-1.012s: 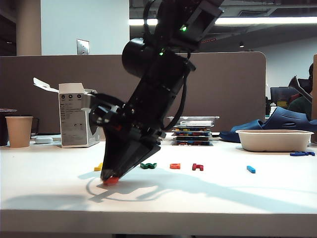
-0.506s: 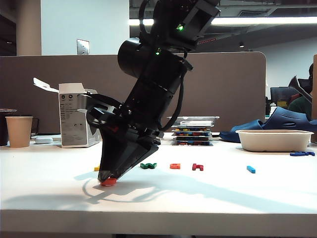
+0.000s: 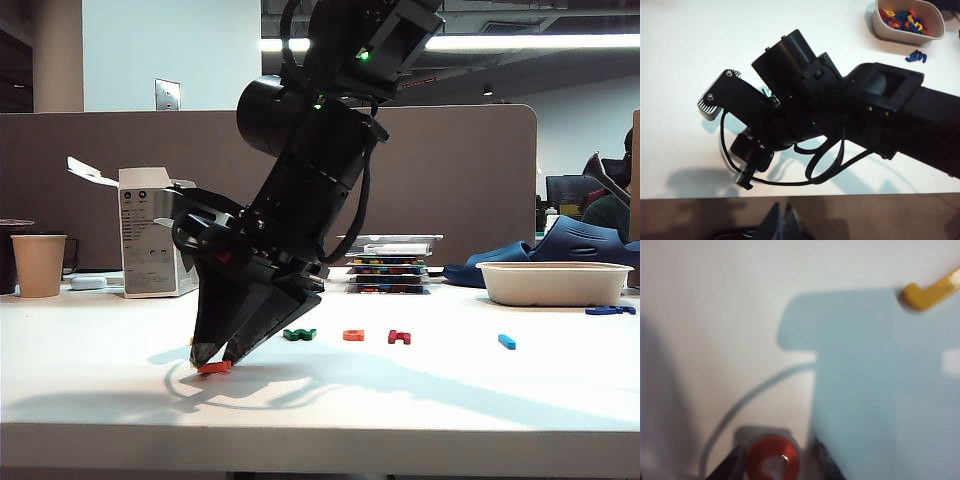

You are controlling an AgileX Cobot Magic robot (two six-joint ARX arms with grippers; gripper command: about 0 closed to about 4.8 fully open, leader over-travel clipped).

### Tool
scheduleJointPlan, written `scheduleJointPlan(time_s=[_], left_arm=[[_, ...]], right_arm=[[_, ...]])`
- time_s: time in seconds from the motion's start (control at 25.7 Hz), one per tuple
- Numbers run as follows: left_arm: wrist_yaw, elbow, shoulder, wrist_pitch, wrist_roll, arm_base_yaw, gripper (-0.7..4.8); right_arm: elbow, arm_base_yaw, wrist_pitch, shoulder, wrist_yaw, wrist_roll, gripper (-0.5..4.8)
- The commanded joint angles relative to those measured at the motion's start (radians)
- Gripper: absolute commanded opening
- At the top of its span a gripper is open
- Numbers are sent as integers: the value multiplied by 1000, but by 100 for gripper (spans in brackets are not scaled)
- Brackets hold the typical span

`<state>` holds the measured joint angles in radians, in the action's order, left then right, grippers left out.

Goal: Select the appropriate letters from the row of letter magnets placed on the table to arrange into the word "car".

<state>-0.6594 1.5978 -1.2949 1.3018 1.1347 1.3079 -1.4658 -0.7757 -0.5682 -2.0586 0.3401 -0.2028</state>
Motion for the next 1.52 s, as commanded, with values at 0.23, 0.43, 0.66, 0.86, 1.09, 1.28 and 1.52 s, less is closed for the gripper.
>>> scheduleJointPlan(time_s=[0.23,0.43,0.66,0.86,1.09,1.28,1.52], left_arm=[[-10,4,2,-2,-1,0,-5],[-11,4,2,-2,-1,0,-5],[-11,4,2,-2,-1,0,-5],[-10,4,2,-2,-1,0,-5],[-11,4,2,-2,-1,0,-5],[-10,4,2,-2,-1,0,-5],[-11,4,2,-2,-1,0,-5]], right_arm=[[-1,1,-16,2,-35,-15,221],[-3,2,-6,4,-34,-15,221],[-31,8,-13,9,-34,-15,221],[-76,15,-15,9,-34,-14,220],[-96,20,-29,9,-34,-14,220],[-96,48,-26,23,-45,-14,220],[-96,120,-42,76,-76,-61,220]])
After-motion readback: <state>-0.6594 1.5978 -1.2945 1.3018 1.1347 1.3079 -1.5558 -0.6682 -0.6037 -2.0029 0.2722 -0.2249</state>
